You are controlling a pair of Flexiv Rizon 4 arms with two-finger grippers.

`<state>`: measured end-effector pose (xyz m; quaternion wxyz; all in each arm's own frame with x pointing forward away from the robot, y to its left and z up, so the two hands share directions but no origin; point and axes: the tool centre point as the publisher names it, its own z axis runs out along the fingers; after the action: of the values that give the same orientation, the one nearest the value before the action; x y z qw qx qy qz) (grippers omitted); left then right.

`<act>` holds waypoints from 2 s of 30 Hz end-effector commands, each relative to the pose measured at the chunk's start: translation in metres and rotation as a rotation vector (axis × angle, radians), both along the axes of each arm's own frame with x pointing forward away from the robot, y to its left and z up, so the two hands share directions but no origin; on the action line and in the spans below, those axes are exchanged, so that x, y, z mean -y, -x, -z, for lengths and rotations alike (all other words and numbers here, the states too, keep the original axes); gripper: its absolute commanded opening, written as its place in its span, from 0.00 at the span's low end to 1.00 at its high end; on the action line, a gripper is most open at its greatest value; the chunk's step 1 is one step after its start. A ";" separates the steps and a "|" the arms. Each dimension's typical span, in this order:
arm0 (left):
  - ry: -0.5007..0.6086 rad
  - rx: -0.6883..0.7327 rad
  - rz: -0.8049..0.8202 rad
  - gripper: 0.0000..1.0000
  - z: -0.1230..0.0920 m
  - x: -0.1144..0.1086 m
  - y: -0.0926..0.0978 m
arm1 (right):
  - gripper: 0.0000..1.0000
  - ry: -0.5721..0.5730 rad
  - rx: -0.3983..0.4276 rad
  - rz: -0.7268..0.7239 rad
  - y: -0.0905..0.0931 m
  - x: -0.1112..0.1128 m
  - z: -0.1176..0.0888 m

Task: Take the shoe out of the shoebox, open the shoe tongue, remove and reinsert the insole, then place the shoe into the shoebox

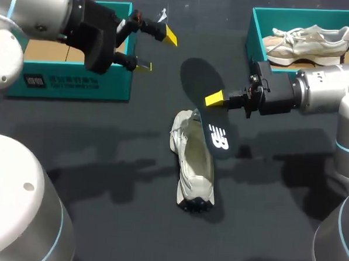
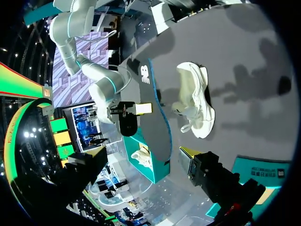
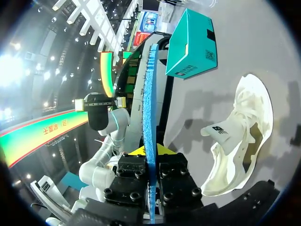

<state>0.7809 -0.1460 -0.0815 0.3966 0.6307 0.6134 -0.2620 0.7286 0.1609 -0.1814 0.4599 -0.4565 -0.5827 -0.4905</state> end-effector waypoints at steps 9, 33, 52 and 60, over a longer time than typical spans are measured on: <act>-0.428 -0.037 0.035 1.00 -0.028 0.025 -0.025 | 0.00 0.002 0.000 0.000 0.000 -0.001 0.000; -0.775 -0.161 0.070 1.00 -0.036 0.074 -0.043 | 0.00 0.002 0.000 0.000 0.000 -0.001 0.000; -0.980 -0.169 -0.031 1.00 -0.029 0.090 -0.038 | 0.00 0.002 0.000 0.000 0.000 -0.001 0.000; -0.995 -0.171 -0.043 1.00 -0.027 0.096 -0.034 | 0.00 0.002 0.000 0.000 0.000 -0.001 0.000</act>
<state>0.8147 -0.2381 -0.0551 0.0270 0.7077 0.7060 -0.0071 0.7292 0.1613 -0.1821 0.4601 -0.4557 -0.5831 -0.4905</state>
